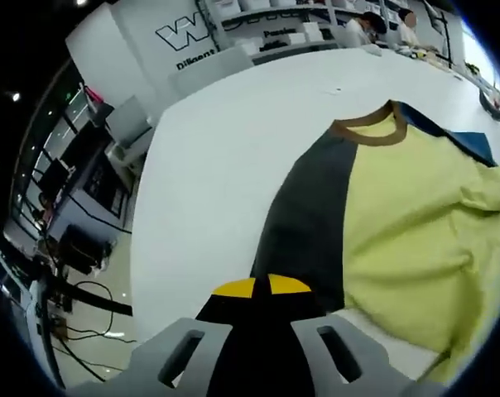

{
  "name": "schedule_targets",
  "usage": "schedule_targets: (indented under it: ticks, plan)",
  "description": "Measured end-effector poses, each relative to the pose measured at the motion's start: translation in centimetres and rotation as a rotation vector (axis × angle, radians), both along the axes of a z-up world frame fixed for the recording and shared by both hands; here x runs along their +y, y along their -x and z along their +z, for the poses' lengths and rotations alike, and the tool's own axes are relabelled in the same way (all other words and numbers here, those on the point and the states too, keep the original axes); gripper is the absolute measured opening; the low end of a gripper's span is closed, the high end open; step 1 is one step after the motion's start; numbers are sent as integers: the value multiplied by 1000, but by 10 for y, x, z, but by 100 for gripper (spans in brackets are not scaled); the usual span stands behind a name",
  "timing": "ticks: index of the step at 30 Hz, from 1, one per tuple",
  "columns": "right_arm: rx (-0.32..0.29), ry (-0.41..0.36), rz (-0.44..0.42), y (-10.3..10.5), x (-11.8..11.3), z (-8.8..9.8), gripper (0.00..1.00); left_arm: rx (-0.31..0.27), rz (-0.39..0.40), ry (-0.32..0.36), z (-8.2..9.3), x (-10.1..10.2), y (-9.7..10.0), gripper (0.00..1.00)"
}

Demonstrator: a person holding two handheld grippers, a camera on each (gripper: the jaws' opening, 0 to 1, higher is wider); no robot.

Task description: Fold the garment on the visible template until the final outline fits inside the template.

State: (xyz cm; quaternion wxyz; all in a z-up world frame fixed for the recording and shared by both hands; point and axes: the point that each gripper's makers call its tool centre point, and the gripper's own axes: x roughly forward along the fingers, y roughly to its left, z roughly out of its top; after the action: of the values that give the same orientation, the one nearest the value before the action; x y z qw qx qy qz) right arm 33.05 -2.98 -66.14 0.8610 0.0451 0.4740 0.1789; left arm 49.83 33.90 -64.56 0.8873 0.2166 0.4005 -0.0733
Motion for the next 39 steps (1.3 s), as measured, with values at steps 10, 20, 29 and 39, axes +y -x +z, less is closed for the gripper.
schedule_targets:
  ticks: [10, 20, 29, 39]
  plan:
    - [-52, -33, 7, 2, 4, 9, 9, -67, 56, 98, 22, -6, 17, 25]
    - [-90, -61, 31, 8, 12, 18, 35, -37, 44, 243, 21, -37, 66, 40]
    - [-92, -56, 78, 18, 24, 17, 40, -2, 17, 292, 8, -58, 86, 47]
    - [-103, 27, 150, 29, 24, 3, 41, 95, 24, 348, -18, -71, 102, 33]
